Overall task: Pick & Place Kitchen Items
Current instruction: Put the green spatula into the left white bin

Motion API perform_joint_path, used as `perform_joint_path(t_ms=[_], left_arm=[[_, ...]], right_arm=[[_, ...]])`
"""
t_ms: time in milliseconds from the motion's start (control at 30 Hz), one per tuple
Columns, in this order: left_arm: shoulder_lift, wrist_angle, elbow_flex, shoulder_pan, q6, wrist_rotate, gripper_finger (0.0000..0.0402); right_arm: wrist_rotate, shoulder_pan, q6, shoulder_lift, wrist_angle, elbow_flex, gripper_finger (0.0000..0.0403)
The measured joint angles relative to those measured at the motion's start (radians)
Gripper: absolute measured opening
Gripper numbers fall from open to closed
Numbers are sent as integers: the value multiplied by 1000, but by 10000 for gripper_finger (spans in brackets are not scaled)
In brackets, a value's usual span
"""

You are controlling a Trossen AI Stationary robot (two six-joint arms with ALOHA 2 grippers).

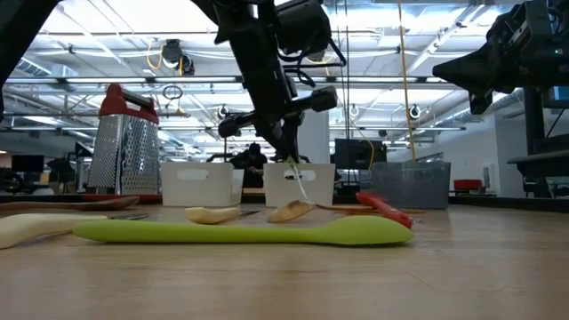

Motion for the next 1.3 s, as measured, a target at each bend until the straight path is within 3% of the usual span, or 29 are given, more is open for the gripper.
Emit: perform_joint_path(t_ms=[300, 633, 733, 1000, 1300], left_arm=[[-64, -18, 0, 17, -2, 4, 2], [-225, -94, 1, 89, -59, 147, 2], [-286, -195, 1, 131, -61, 151, 2], [-376, -431, 1, 362, -32, 111, 3], [-266, -422, 0, 632, 151, 331, 6]], right_arm=[[0, 0, 0, 0, 0, 0, 4], [0, 1, 0, 0, -1, 0, 4], [0, 1, 0, 0, 0, 0, 4], [-1, 1, 0, 0, 0, 0, 4], [-1, 1, 0, 0, -1, 0, 4]])
